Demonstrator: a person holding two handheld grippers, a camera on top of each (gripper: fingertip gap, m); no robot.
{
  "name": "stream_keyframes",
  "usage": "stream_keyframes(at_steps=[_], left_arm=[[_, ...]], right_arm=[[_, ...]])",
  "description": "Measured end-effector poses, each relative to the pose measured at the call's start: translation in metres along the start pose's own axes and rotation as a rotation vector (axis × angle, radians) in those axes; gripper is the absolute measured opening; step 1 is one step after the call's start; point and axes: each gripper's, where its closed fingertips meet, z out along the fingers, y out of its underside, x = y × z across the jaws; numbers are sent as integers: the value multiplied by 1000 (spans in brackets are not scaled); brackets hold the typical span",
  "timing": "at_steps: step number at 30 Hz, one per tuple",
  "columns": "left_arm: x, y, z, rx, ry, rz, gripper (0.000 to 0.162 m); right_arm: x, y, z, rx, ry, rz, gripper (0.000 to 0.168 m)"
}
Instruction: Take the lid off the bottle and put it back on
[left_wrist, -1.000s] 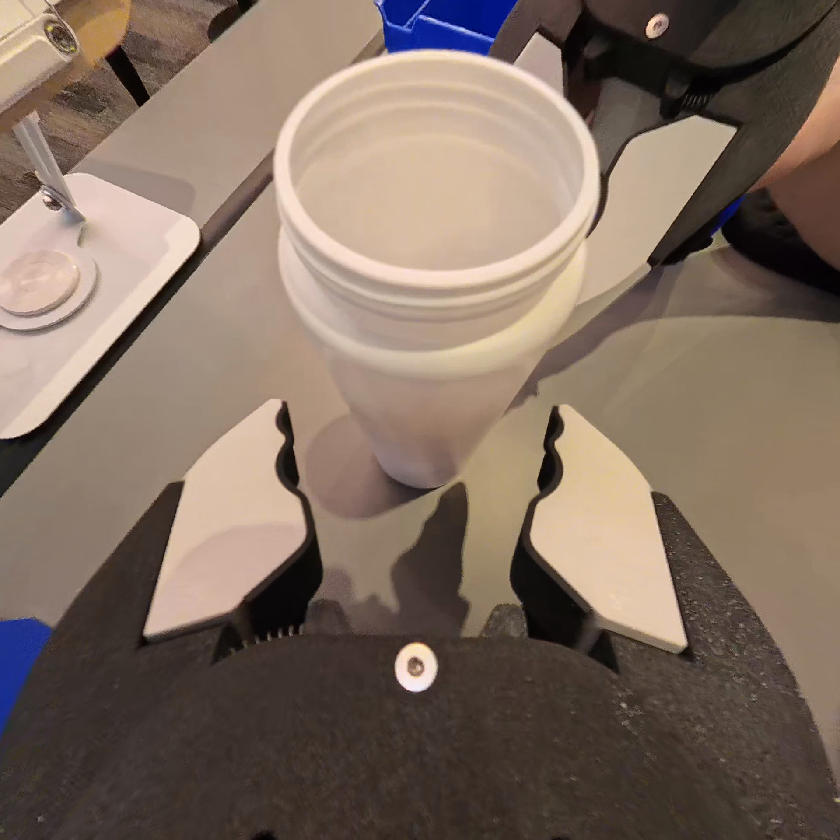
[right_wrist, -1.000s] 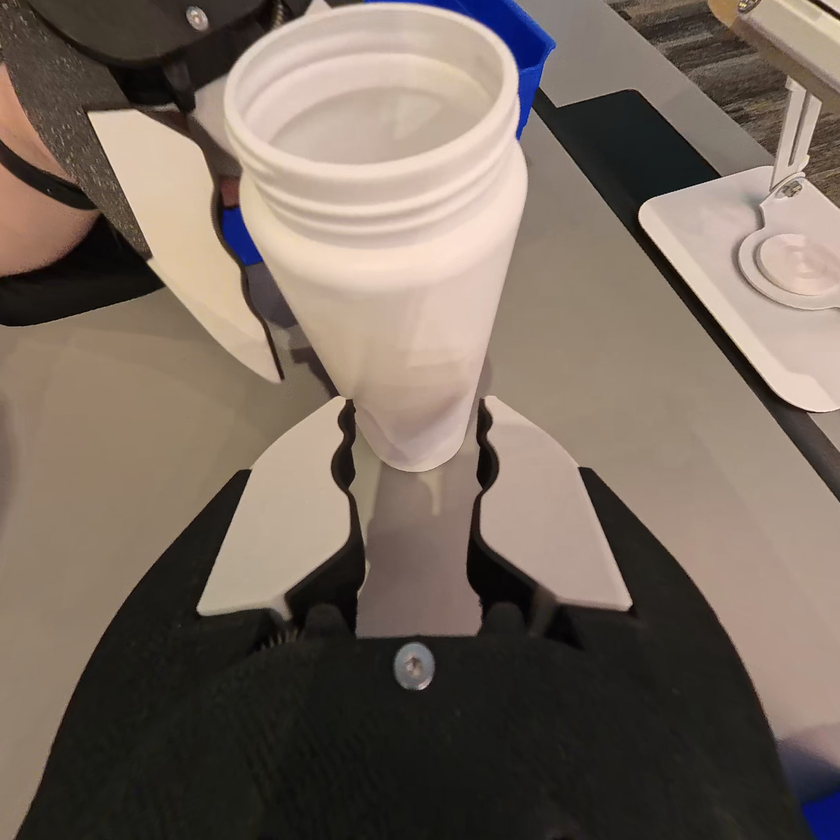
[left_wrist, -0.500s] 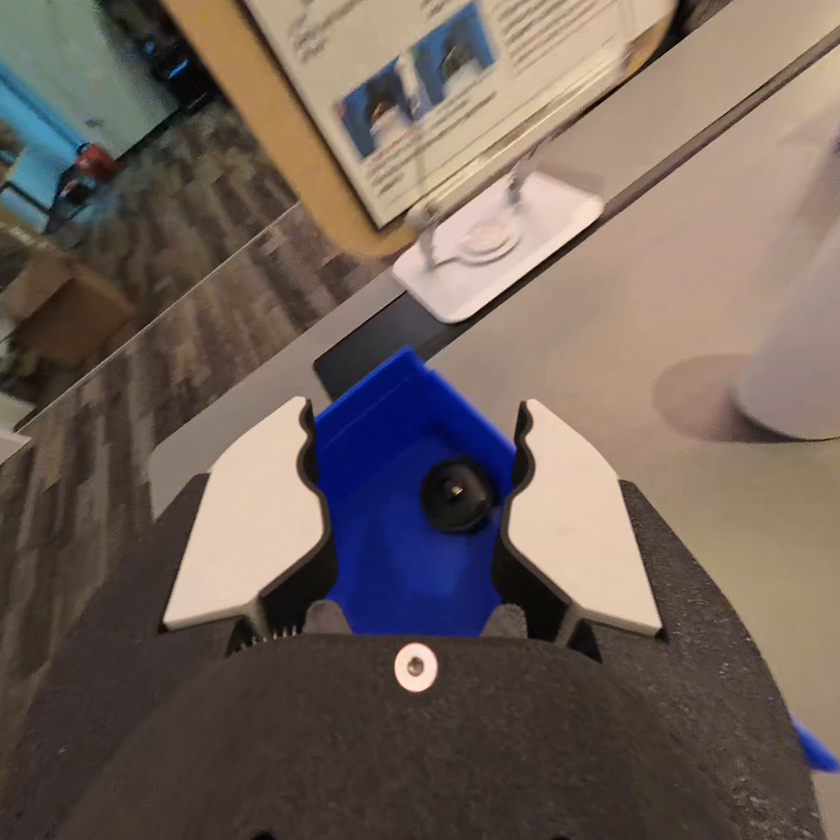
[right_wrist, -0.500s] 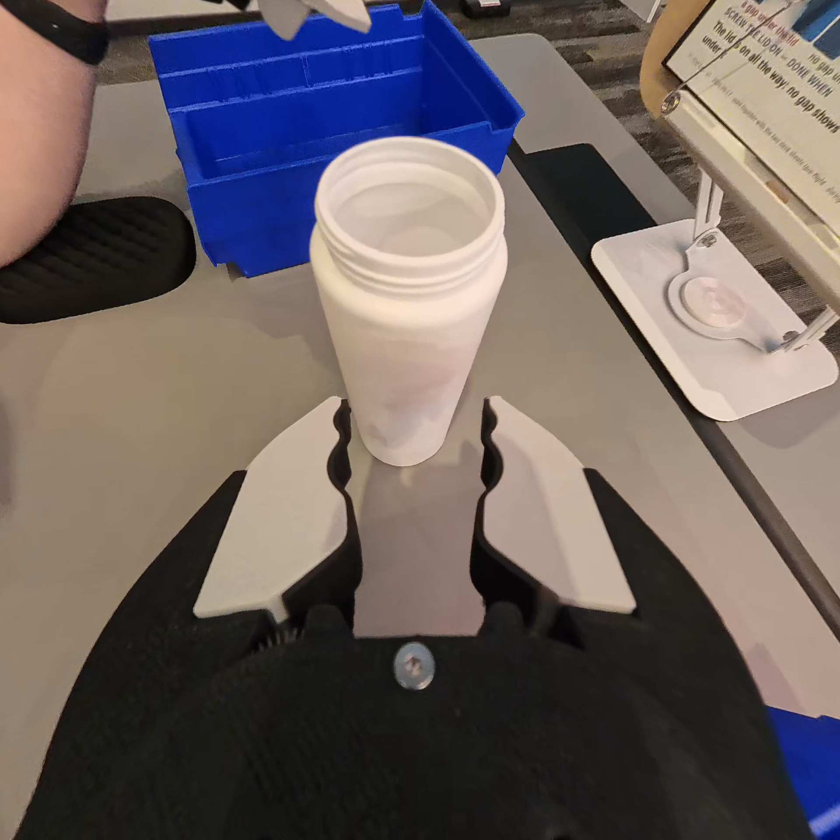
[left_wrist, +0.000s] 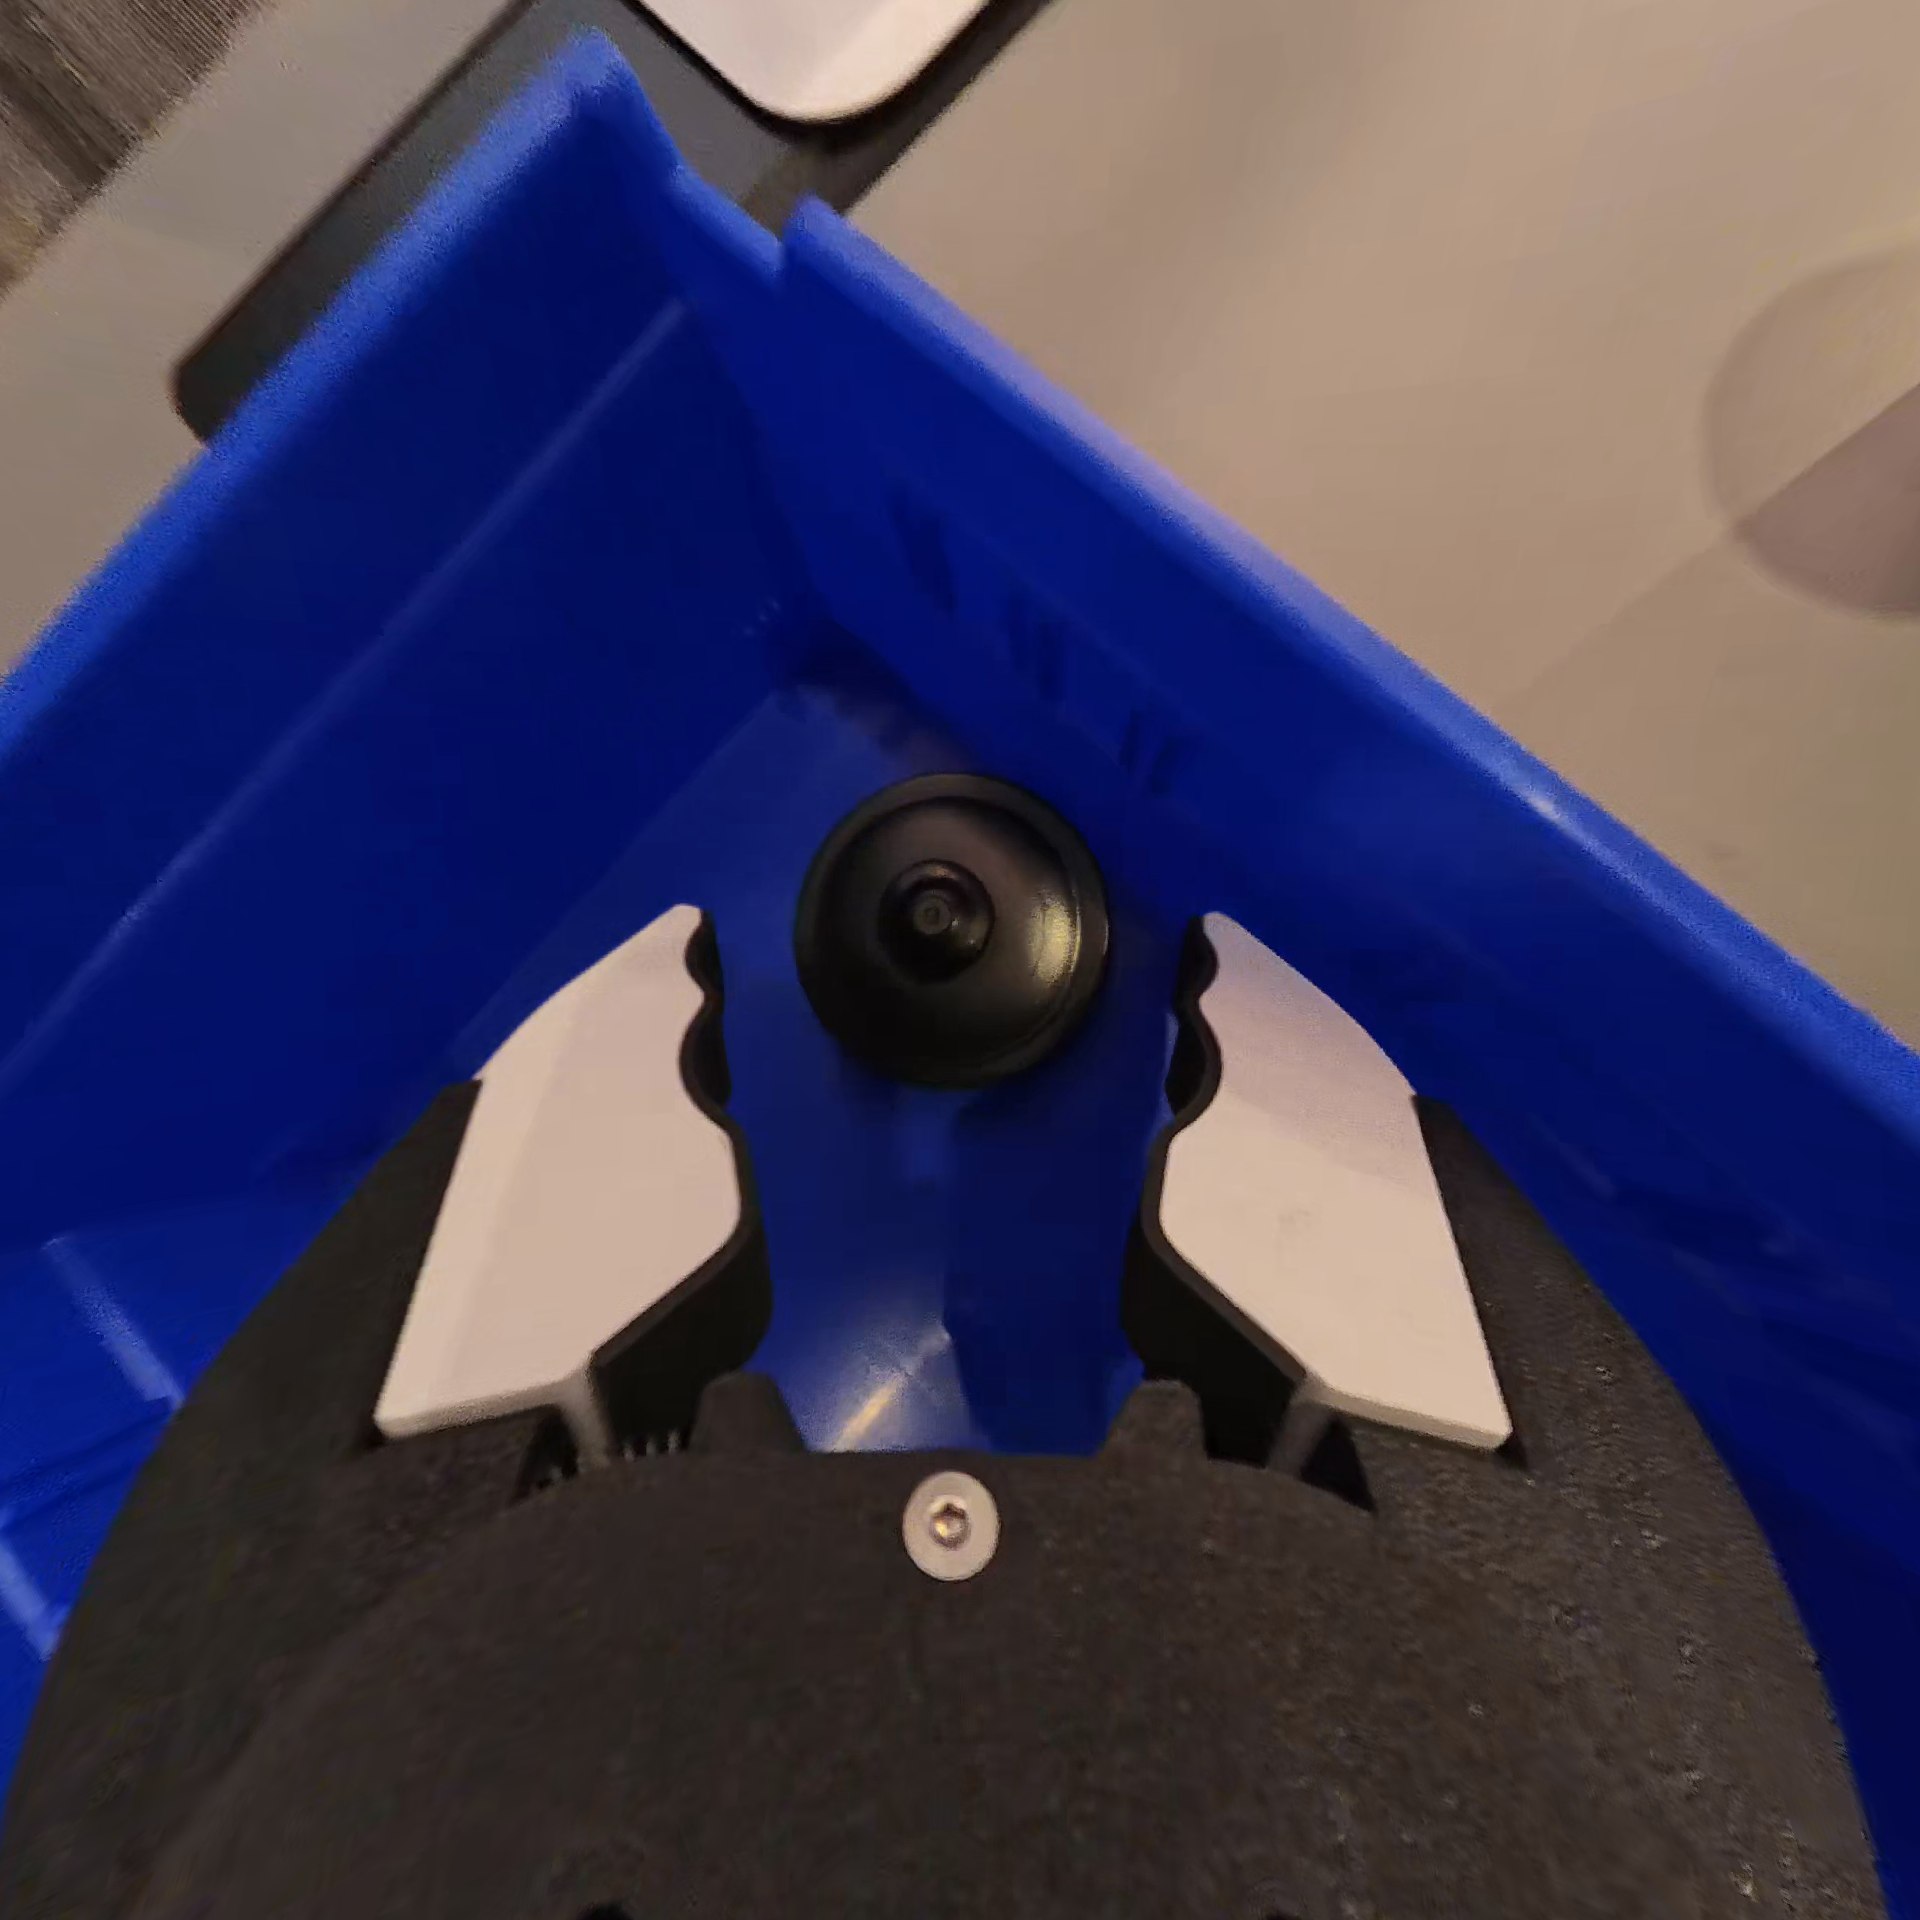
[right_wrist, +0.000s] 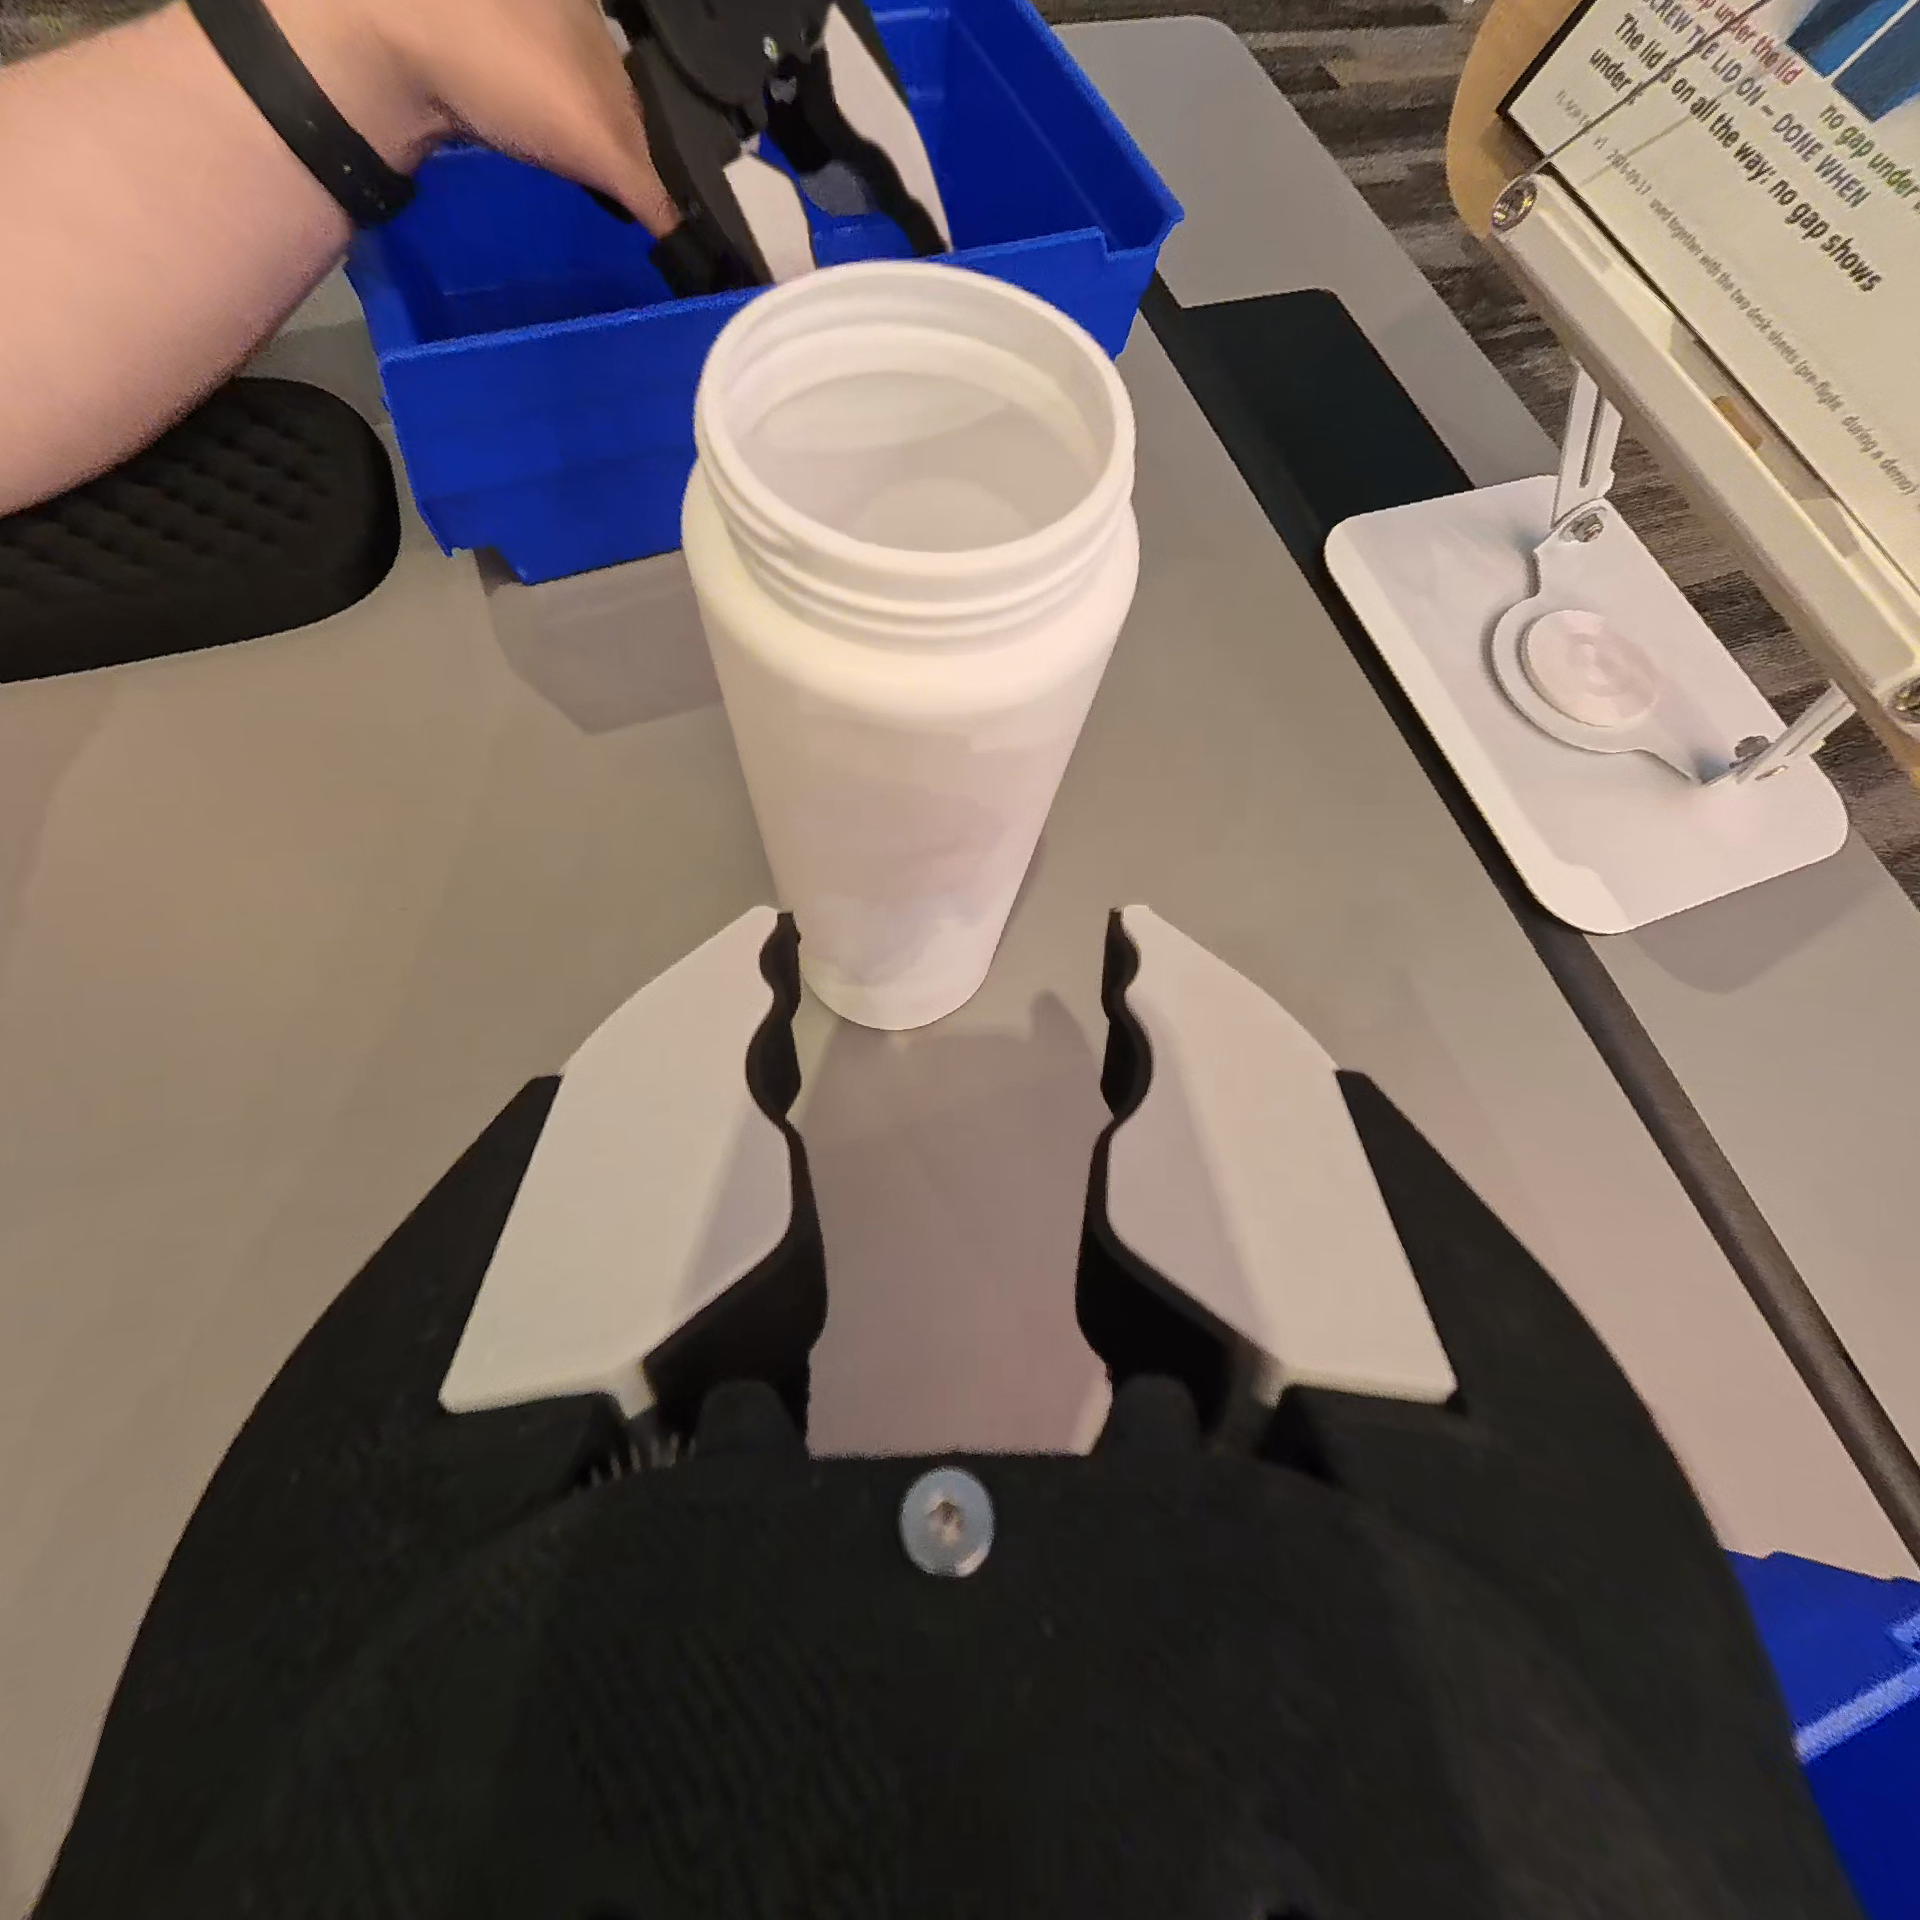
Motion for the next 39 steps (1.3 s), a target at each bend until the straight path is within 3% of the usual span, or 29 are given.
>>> stream_keyframes(at_steps=[6, 11, 14, 19, 23, 26, 31, 34, 39], left_arm=[[4, 17, 20, -90, 13, 3, 82], [0, 21, 21, -104, 36, -74, 70], [-13, 26, 16, -138, -30, -75, 70], [-25, 10, -10, -57, -56, -122, 70], [-23, -22, -61, 66, -85, -101, 70], [11, -65, -107, 239, -23, -7, 70], [126, -121, -162, 480, 244, 296, 69], [183, -131, -167, 517, 349, 447, 69], [238, -130, -150, 466, 445, 559, 69]], right_arm=[[-1, 1, 0, -9, -1, -7, 59], [-2, 1, 0, -19, 2, -19, 59], [-2, 2, 0, -24, 6, -20, 59], [2, 1, -6, -22, 32, -30, 59], [6, -8, -21, 2, 77, -66, 58], [5, -23, -40, 66, 104, -105, 58], [-28, -62, -78, 277, 55, -242, 58], [-63, -80, -87, 410, -101, -253, 58], [-84, -79, -61, 393, -208, -213, 64]])
